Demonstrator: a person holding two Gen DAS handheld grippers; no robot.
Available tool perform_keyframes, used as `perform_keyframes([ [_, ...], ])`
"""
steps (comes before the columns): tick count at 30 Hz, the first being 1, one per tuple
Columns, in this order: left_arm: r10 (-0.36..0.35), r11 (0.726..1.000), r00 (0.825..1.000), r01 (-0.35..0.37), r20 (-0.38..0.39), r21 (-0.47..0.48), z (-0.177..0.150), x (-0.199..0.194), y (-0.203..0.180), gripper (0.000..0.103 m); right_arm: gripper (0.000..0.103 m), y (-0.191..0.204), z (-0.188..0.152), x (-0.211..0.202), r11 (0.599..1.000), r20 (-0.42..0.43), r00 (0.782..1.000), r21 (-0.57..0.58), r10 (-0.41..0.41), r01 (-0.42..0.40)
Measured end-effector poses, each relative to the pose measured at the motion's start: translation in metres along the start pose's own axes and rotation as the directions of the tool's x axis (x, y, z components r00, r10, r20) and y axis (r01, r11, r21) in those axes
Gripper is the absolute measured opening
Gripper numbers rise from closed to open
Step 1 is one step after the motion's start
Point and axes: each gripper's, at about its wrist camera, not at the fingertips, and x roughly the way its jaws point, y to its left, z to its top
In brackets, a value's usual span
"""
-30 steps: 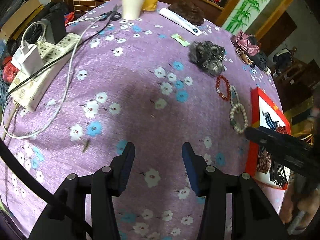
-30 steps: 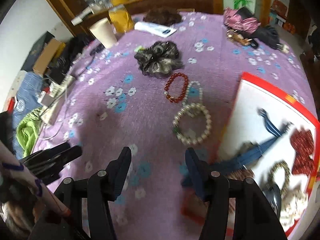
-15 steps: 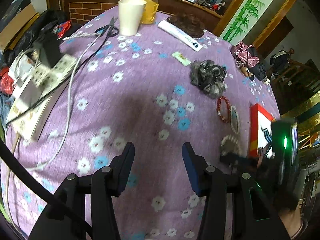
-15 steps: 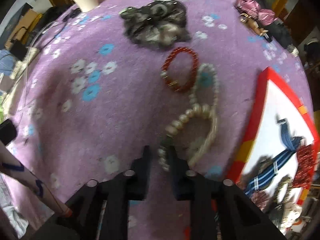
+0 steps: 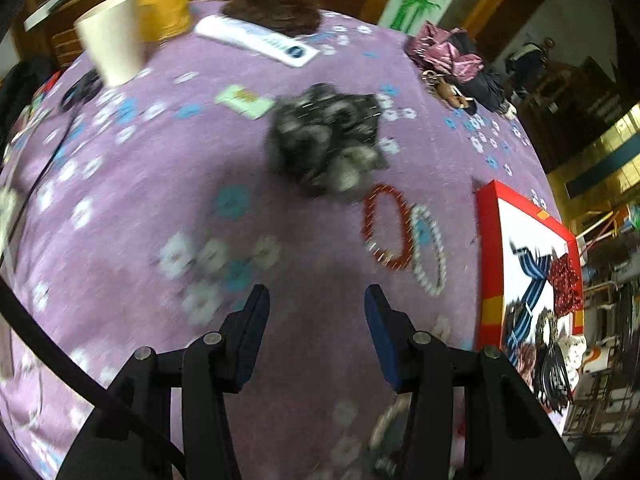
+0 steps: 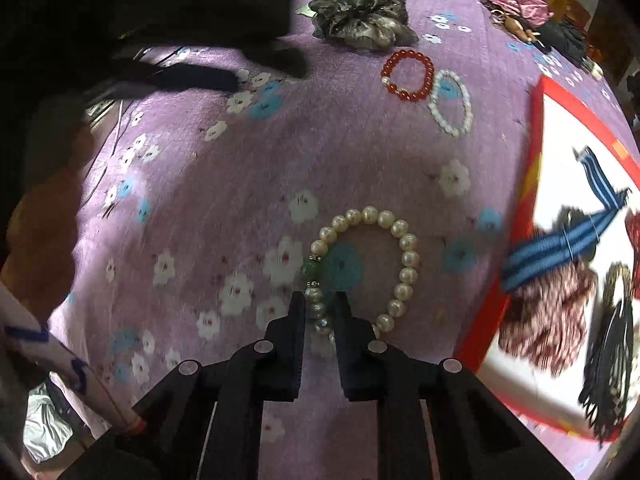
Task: Organize jewelry
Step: 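Grasp the pearl bracelet with a green bead with the right gripper, then grasp the red bead bracelet with the left gripper while the right holds the pearl bracelet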
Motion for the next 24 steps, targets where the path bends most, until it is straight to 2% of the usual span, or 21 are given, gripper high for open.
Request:
perform_keyframes([
  [4, 0.006, 1.0, 1.0, -0.006, 0.003, -0.001, 0.018, 0.019, -0.014, 0.045, 0.016, -0.01, -0.014, -0.005, 0.999, 0.043, 0.999, 0.024, 0.022, -0.023],
  [6, 0.018, 1.0, 1.0, -0.018, 0.0, 0.015, 0.024, 0.028, -0.02, 0.044, 0.02, -0.017, -0.021, -0.011, 0.998, 0.074, 0.997, 0.043, 0.035, -0.038],
  [10, 0.046, 0.997, 0.999, -0.045, -0.013, 0.057, 0.028, 0.042, -0.032, 0.043, 0.035, -0.032, -0.034, -0.021, 0.996, 0.117, 0.992, 0.074, 0.051, -0.06],
  [12, 0.077, 0.994, 0.997, -0.077, 0.008, 0.081, 0.025, 0.044, -0.038, 0.04, 0.038, -0.036, -0.037, -0.024, 0.995, 0.128, 0.99, 0.077, 0.058, -0.068],
  [15, 0.161, 0.977, 0.987, -0.162, 0.022, 0.137, 0.021, 0.045, -0.043, 0.004, 0.041, -0.042, -0.04, -0.024, 0.994, 0.131, 0.989, 0.071, 0.069, -0.079],
  [17, 0.142, 0.983, 0.99, -0.14, -0.008, 0.119, 0.016, 0.042, -0.035, 0.006, 0.044, -0.038, -0.027, -0.019, 0.995, 0.126, 0.989, 0.06, 0.077, -0.085],
  [19, 0.078, 0.992, 0.997, -0.075, -0.029, 0.1, 0.009, 0.034, -0.024, 0.006, 0.046, -0.031, -0.021, -0.021, 0.996, 0.118, 0.99, 0.037, 0.071, -0.075],
  [21, 0.113, 0.989, 0.993, -0.11, -0.029, 0.095, -0.004, 0.026, -0.009, 0.006, 0.047, -0.022, -0.021, -0.02, 0.999, 0.116, 0.992, -0.002, 0.048, -0.048],
  [24, 0.085, 0.995, 0.996, -0.082, -0.039, 0.062, -0.026, 0.016, 0.019, 0.006, 0.047, -0.015, -0.024, -0.017, 0.999, 0.112, 0.993, -0.045, 0.022, -0.017],
])
